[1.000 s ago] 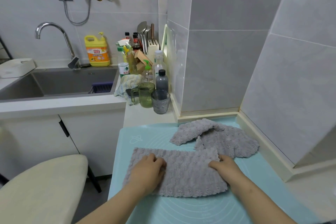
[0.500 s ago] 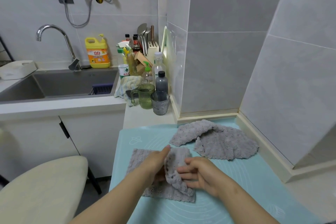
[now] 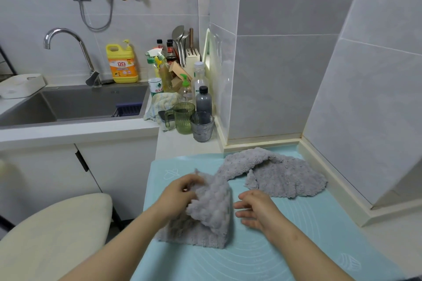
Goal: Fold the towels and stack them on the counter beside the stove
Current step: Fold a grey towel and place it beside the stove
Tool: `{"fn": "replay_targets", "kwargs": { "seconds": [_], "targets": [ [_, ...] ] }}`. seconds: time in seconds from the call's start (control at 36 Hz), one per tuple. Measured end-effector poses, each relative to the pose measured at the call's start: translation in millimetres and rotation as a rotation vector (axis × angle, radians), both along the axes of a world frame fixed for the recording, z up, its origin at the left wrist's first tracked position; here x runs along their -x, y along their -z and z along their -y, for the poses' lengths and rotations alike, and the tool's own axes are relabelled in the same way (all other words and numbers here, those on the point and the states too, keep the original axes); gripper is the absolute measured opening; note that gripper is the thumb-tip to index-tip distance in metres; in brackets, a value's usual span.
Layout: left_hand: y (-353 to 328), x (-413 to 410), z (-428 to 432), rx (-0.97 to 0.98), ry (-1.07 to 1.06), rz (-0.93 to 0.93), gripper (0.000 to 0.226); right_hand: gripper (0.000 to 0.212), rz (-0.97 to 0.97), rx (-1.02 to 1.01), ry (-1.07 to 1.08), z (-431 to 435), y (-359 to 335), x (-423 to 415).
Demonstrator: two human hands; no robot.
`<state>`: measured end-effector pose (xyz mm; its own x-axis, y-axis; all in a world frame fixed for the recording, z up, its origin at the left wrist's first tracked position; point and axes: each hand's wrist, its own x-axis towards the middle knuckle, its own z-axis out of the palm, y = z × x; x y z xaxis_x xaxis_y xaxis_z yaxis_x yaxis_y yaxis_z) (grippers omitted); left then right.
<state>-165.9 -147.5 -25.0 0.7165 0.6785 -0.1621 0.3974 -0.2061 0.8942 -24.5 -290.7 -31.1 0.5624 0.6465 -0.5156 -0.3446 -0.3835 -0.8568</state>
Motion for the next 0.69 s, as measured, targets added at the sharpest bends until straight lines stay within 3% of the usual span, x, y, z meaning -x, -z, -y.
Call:
{"fn": "replay_targets", "kwargs": {
  "seconds": [0.14,0.31,0.42,0.56,0.69],
  "targets": [
    [2,20,-23,0.171,-0.132,-0.056,0.012,0.013,0.044,0.016,-0.045,-9,2,8],
    [14,33,-36,0.132,-0.097,-0.167,0.023,0.015,0.166,0.059,-0.069,-20,13,20],
    [22,37,-36,0.056,-0.062,-0.227,0.028,0.005,0.208,0.117,-0.129,-24,24,29],
    [30,41,-33,-0.076,-0.046,-0.289,0.033,0.035,0.275,0.171,-0.192,-29,32,37],
    [32,39,-30,-0.224,-0.069,-0.459,0.069,0.041,0.291,0.171,-0.244,-34,29,44]
  ]
}}
